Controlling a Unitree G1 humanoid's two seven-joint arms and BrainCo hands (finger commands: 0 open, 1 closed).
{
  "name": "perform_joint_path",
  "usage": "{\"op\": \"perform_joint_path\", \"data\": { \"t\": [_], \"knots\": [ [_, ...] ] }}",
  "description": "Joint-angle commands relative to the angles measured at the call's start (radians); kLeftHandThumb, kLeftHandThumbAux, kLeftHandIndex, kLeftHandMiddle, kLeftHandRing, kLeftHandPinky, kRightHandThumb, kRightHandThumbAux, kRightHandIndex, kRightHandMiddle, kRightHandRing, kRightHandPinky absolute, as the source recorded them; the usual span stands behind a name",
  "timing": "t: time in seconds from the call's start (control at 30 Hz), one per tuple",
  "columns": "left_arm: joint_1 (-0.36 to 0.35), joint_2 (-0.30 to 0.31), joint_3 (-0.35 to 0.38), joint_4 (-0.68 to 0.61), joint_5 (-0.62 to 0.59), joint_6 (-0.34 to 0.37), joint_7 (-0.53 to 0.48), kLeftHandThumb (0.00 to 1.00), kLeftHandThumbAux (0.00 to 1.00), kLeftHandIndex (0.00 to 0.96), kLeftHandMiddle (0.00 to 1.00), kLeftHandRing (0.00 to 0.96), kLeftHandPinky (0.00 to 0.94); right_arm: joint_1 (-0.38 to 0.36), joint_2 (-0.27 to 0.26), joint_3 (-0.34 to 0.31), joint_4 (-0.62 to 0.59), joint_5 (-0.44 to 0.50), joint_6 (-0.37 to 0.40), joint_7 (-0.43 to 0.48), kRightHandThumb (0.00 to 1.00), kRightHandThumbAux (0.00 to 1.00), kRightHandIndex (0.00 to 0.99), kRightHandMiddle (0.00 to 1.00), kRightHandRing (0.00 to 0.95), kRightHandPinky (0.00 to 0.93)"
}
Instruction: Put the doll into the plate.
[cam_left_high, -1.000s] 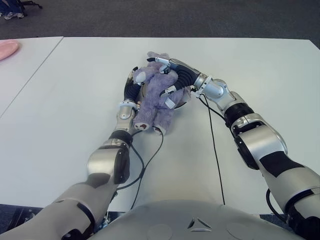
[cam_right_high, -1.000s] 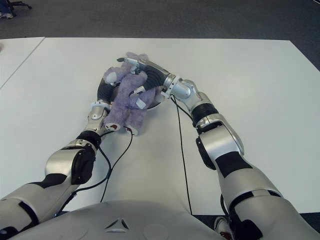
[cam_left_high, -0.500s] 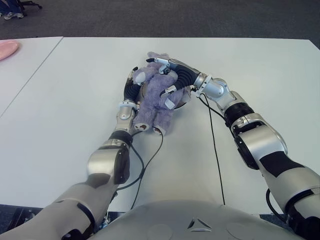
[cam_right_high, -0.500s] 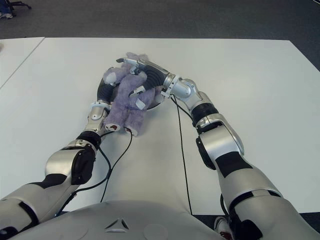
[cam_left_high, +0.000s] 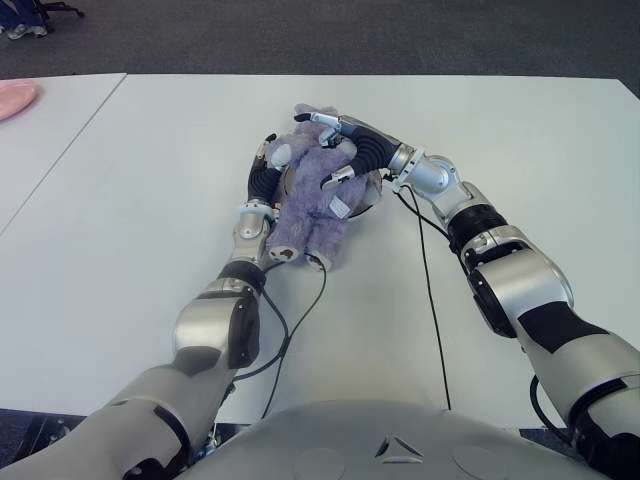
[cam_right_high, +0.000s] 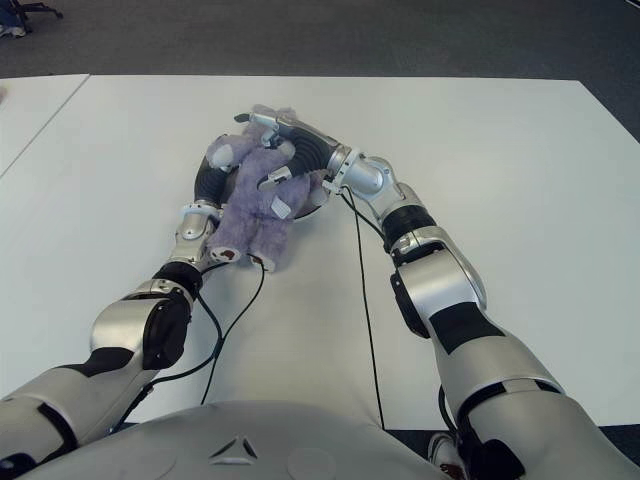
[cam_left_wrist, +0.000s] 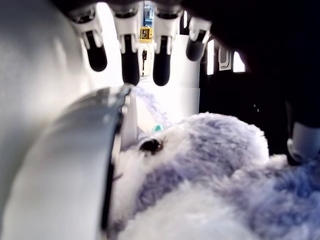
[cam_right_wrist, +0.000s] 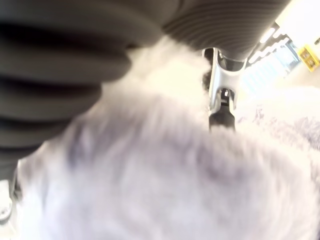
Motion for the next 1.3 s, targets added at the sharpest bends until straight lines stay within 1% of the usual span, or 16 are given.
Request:
{"op": "perform_joint_path", "data": {
  "t": [0.03, 0.13, 0.23, 0.37, 0.57, 0.97, 1.1, 1.23, 1.3],
  "knots": [
    [0.184, -0.052, -0.01, 0.129, 0.011, 0.134, 0.011, 0.0, 0.481, 0.101, 0.188, 0.169, 0.12, -0.091, 0.005, -0.089, 0.029, 0.122, 0.056, 0.127, 0.0, 0.482, 0.0, 0.0, 0.0, 0.0],
    [0.185, -0.051, -0.009, 0.13, 0.009, 0.135, 0.005, 0.0, 0.48, 0.105, 0.191, 0.17, 0.122, -0.124, 0.008, -0.134, 0.017, 0.178, 0.044, 0.165, 0.0, 0.471, 0.0, 0.0, 0.0, 0.0],
    [0.188, -0.05, -0.01, 0.13, 0.01, 0.136, 0.0, 0.0, 0.479, 0.109, 0.194, 0.172, 0.125, -0.129, 0.012, -0.161, 0.0, 0.208, -0.007, 0.17, 0.0, 0.458, 0.0, 0.0, 0.0, 0.0],
    [0.185, -0.049, -0.013, 0.13, 0.013, 0.14, -0.003, 0.0, 0.478, 0.11, 0.192, 0.171, 0.128, -0.125, 0.014, -0.183, -0.014, 0.231, -0.044, 0.18, 0.0, 0.445, 0.0, 0.0, 0.0, 0.0],
    [0.18, -0.047, -0.011, 0.13, 0.013, 0.148, -0.001, 0.0, 0.482, 0.108, 0.191, 0.168, 0.133, -0.129, 0.019, -0.204, 0.003, 0.235, -0.078, 0.178, 0.0, 0.433, 0.0, 0.0, 0.0, 0.0],
    [0.177, -0.045, 0.0, 0.132, 0.004, 0.152, -0.006, 0.0, 0.492, 0.107, 0.197, 0.17, 0.119, -0.15, 0.012, -0.239, 0.014, 0.239, -0.07, 0.185, 0.0, 0.454, 0.0, 0.0, 0.0, 0.0],
    [0.177, -0.045, 0.001, 0.132, 0.004, 0.152, -0.008, 0.0, 0.489, 0.108, 0.198, 0.173, 0.12, -0.181, -0.015, -0.265, 0.005, 0.257, -0.048, 0.201, 0.0, 0.458, 0.0, 0.0, 0.0, 0.0],
    [0.178, -0.043, -0.001, 0.132, 0.007, 0.15, -0.004, 0.0, 0.489, 0.115, 0.209, 0.184, 0.128, -0.183, -0.029, -0.285, 0.002, 0.27, -0.049, 0.206, 0.0, 0.459, 0.0, 0.0, 0.0, 0.0],
    [0.178, -0.044, -0.006, 0.131, 0.011, 0.145, 0.0, 0.0, 0.489, 0.117, 0.213, 0.189, 0.128, -0.177, -0.048, -0.306, 0.004, 0.281, -0.059, 0.196, 0.0, 0.453, 0.0, 0.0, 0.0, 0.0]
  ]
}}
